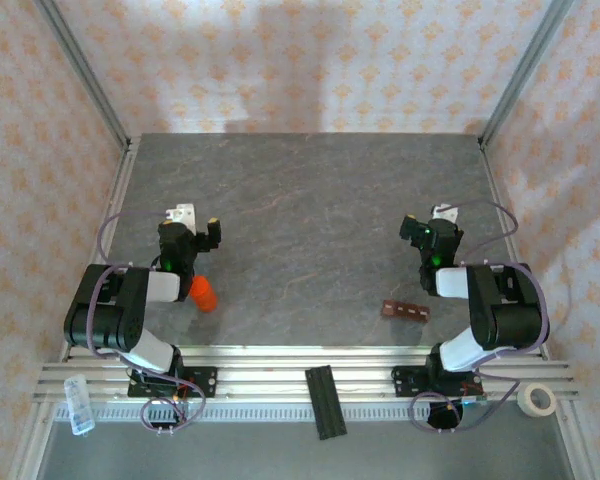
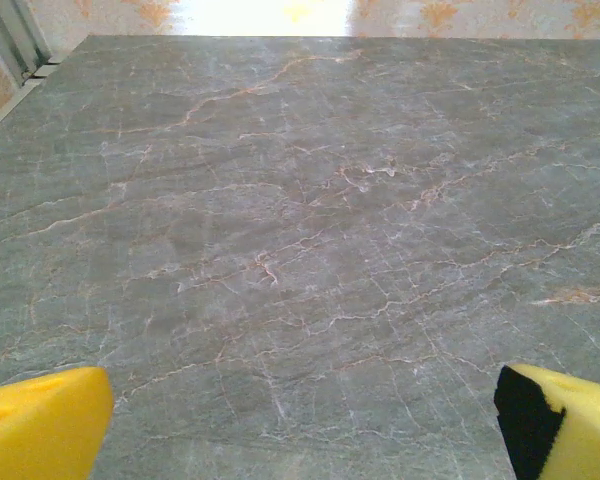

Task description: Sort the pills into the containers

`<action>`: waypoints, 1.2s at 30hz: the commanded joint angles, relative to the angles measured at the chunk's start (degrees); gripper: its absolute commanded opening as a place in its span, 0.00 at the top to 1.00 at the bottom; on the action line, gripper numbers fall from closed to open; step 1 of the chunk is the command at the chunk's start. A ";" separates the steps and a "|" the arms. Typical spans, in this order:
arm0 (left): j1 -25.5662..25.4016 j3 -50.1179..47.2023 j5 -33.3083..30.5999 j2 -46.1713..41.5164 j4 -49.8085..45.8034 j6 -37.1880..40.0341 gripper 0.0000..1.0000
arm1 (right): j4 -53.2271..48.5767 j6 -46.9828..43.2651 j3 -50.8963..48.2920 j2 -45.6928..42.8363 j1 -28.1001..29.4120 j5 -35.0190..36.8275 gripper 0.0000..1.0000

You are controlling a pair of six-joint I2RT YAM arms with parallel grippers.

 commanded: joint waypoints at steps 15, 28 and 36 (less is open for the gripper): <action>-0.36 1.03 -2.15 -0.29 -0.23 -0.27 0.00 | 1.01 -0.73 0.14 -0.30 -0.22 -0.02 0.00; -0.63 0.85 -2.63 -0.29 -0.07 -0.18 0.00 | 0.75 -0.66 0.35 -0.21 -0.22 -0.01 0.00; -0.71 0.98 -2.76 -0.29 -0.13 -0.18 0.00 | 0.75 -0.64 0.32 -0.14 -0.22 0.01 0.00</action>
